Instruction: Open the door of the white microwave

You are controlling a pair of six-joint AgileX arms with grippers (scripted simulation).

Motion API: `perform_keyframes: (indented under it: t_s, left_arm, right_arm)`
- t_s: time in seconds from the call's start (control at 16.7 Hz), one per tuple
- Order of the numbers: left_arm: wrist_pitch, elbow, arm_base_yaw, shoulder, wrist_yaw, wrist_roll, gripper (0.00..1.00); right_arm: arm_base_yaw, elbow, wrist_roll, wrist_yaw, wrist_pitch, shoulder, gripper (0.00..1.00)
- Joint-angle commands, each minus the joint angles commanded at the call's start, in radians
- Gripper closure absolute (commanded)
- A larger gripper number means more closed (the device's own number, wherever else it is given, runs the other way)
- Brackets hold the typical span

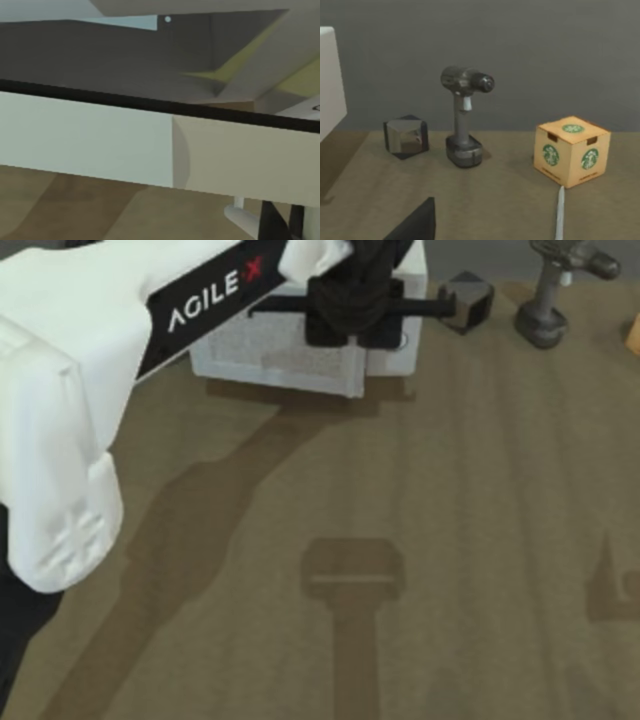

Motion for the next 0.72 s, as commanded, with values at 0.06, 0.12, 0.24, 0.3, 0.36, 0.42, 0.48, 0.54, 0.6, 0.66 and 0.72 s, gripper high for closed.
perform_keyframes:
  t_s: [0.06,0.12,0.24,0.3,0.36,0.42,0.48,0.54,0.6,0.66,0.72]
  left_arm:
    - [0.000,0.000,0.000,0.000,0.000,0.000,1.00]
    - [0.000,0.000,0.000,0.000,0.000,0.000,1.00]
    - [0.000,0.000,0.000,0.000,0.000,0.000,1.00]
    - [0.000,0.000,0.000,0.000,0.000,0.000,1.00]
    - [0.000,0.000,0.000,0.000,0.000,0.000,1.00]
    - [0.000,0.000,0.000,0.000,0.000,0.000,1.00]
    - [0.000,0.000,0.000,0.000,0.000,0.000,1.00]
    - [0.000,0.000,0.000,0.000,0.000,0.000,1.00]
    - [0.001,0.000,-0.007,0.003,0.005,-0.004,1.00]
    - [0.004,-0.004,-0.007,0.000,0.005,-0.001,1.00]
    - [0.015,-0.018,-0.005,-0.012,0.006,0.008,1.00]
  right_arm:
    - [0.000,0.000,0.000,0.000,0.000,0.000,0.00]
    - [0.000,0.000,0.000,0.000,0.000,0.000,0.00]
    - [0.000,0.000,0.000,0.000,0.000,0.000,0.00]
    - [0.000,0.000,0.000,0.000,0.000,0.000,0.00]
    - [0.000,0.000,0.000,0.000,0.000,0.000,0.00]
    - [0.000,0.000,0.000,0.000,0.000,0.000,0.00]
    - [0.000,0.000,0.000,0.000,0.000,0.000,0.00]
    - [0.000,0.000,0.000,0.000,0.000,0.000,0.00]
    - [0.000,0.000,0.000,0.000,0.000,0.000,0.00]
    - [0.000,0.000,0.000,0.000,0.000,0.000,0.00]
    - [0.000,0.000,0.000,0.000,0.000,0.000,0.00]
